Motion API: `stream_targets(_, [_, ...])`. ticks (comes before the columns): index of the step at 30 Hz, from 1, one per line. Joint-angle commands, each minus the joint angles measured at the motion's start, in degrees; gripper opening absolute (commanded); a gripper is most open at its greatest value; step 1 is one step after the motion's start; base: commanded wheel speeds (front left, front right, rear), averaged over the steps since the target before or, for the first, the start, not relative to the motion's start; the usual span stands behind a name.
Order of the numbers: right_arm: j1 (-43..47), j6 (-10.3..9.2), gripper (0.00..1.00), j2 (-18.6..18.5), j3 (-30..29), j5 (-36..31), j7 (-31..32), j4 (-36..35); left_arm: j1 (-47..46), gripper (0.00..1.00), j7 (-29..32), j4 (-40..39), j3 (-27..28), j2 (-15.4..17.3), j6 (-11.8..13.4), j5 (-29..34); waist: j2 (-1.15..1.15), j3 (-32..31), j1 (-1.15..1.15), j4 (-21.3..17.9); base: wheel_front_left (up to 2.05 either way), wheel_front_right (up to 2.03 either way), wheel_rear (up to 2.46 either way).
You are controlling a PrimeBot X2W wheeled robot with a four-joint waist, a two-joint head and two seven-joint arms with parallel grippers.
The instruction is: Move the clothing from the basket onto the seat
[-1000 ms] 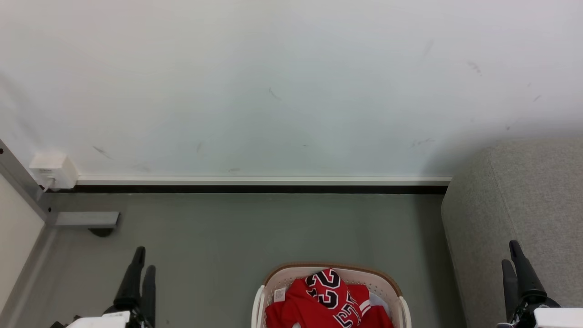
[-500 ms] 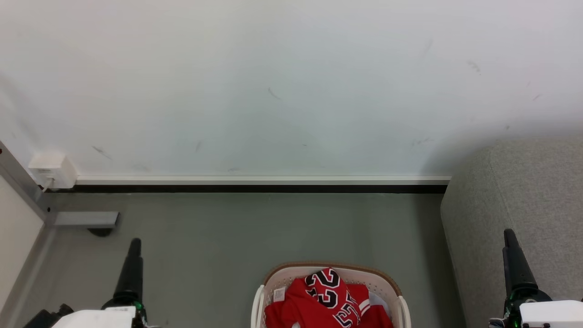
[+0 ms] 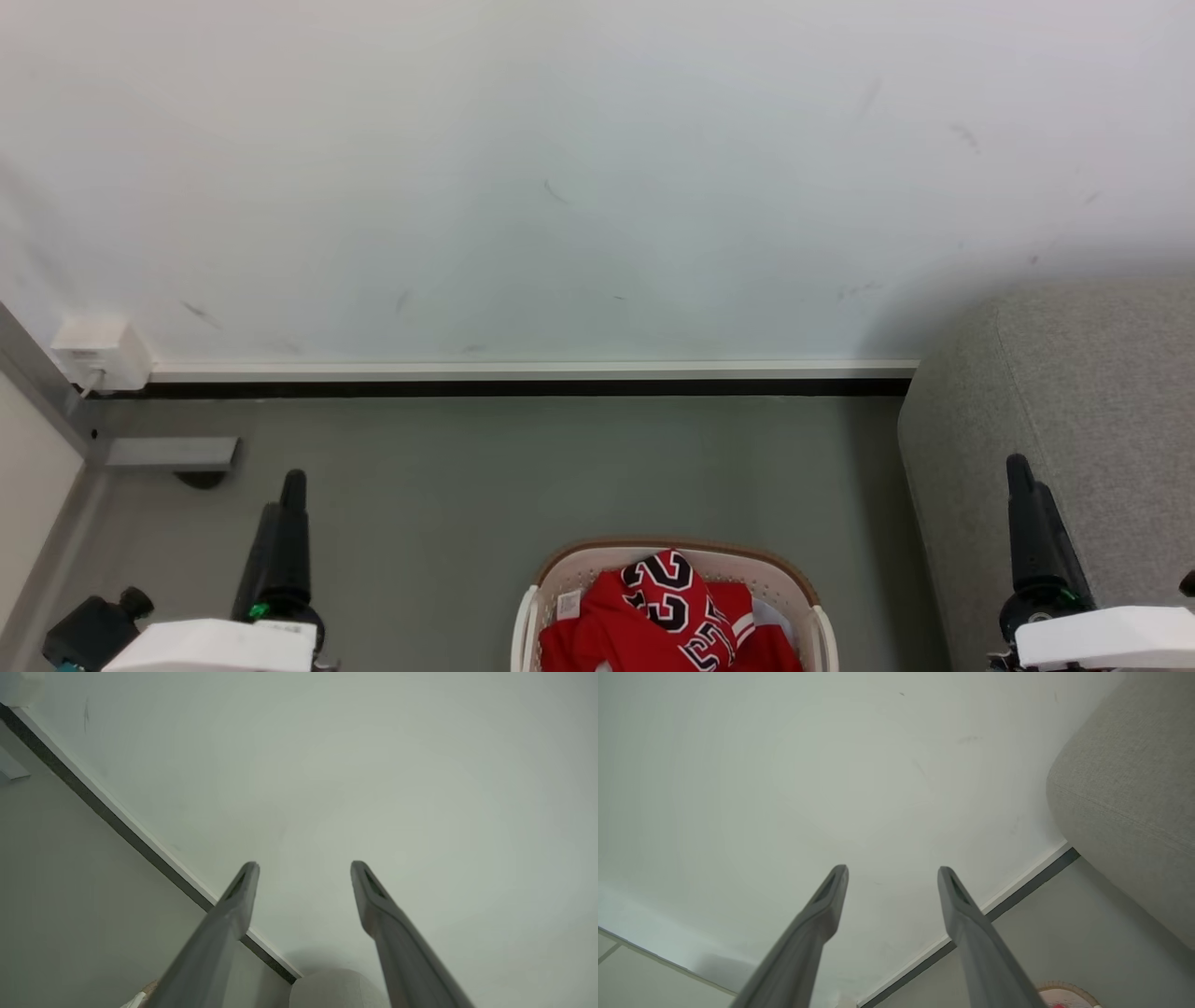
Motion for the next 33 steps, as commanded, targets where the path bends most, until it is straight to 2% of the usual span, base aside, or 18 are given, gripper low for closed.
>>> stream_targets(1, [-0.72,-0.03,1.00,-0.61,0.35,-3.09,-0.68,-0.86,-0.21,1.00,-0.72,-1.08,-0.02,0.59,-0.02,3.17,0.00,-0.06,0.00,-0.05,0.00,0.00,0.00])
stream_targets(7, [-0.43,-0.03,1.00,-0.64,1.02,-11.34,-1.81,-1.01,0.25,1.00,-1.81,-1.45,0.44,0.68,0.02,12.31,0.00,-0.24,0.00,-0.35,0.00,0.00,0.00])
stream_targets(15, [-0.49,-0.04,1.00,-0.67,2.47,-20.45,-3.25,-0.24,0.56,1.00,-3.35,-2.13,-0.90,1.25,1.55,22.15,0.00,-0.52,0.00,-0.60,0.00,0.00,0.00])
stream_targets(25, [-0.18,-0.05,1.00,-0.70,3.02,-28.97,-4.86,1.62,1.42,1.00,-4.86,-1.63,-3.40,2.73,4.18,29.65,0.00,-1.08,0.00,-0.72,0.00,0.00,0.00])
stream_targets(33, [-0.40,-0.06,1.00,-0.73,3.79,-33.94,-6.11,2.26,1.53,1.00,-6.12,-1.28,-4.68,3.45,5.20,33.78,0.00,-1.22,0.00,-0.77,0.00,0.00,0.00])
